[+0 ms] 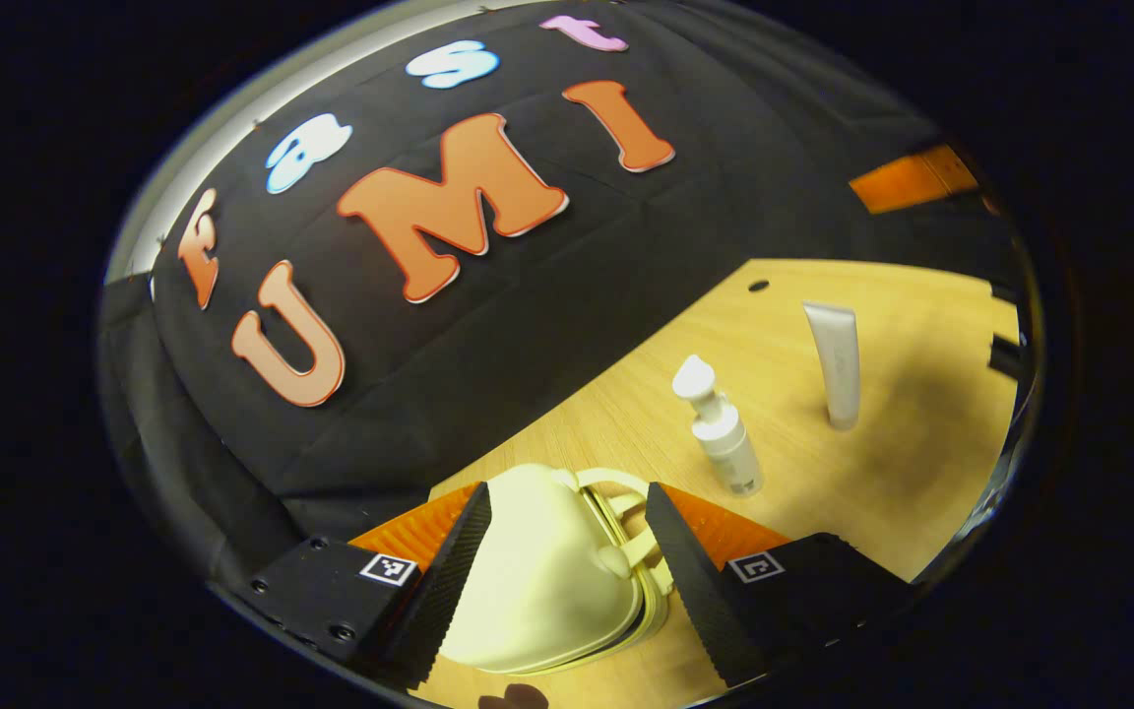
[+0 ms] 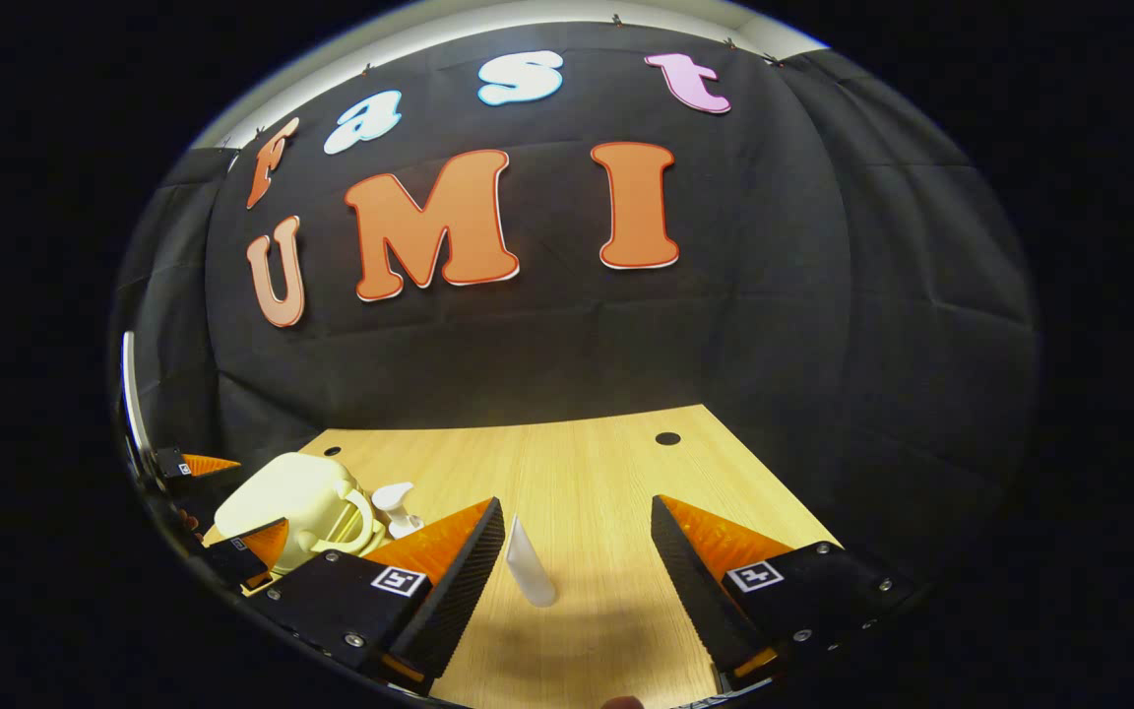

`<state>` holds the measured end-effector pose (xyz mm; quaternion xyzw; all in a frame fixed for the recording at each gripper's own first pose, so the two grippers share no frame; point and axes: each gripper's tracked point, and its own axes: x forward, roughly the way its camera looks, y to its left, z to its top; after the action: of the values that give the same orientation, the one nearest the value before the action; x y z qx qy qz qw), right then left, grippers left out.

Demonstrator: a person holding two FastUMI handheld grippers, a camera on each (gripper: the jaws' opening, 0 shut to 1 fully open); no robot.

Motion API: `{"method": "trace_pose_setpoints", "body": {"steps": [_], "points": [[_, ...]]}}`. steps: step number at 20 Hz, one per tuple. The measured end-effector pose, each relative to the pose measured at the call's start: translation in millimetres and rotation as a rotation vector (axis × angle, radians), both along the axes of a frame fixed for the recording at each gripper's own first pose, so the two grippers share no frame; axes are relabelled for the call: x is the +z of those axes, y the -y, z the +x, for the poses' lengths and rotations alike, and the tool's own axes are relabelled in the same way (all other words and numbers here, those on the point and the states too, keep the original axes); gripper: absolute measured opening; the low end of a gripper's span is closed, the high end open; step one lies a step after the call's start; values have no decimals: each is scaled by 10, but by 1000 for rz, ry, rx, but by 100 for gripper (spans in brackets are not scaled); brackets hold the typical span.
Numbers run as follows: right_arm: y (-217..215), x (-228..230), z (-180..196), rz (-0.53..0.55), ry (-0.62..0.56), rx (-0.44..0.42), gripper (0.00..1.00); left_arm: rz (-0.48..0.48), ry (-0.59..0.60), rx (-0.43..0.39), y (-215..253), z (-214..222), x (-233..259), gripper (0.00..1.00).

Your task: First open the suitcase, pack the skin care products into it, and then close the suitcase.

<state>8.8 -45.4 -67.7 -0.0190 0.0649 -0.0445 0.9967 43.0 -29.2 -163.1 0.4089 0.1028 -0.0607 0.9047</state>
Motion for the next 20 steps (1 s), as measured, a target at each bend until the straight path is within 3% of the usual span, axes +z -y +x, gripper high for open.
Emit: {"method": "trace_pose_setpoints", "body": {"steps": [9, 20], "points": [[442, -359, 84, 51, -82, -56, 95, 324, -88, -41, -24, 250, -645, 99], [842, -703, 101, 69, -147, -108, 95, 453, -132, 45, -143, 672, -993, 100]]}}
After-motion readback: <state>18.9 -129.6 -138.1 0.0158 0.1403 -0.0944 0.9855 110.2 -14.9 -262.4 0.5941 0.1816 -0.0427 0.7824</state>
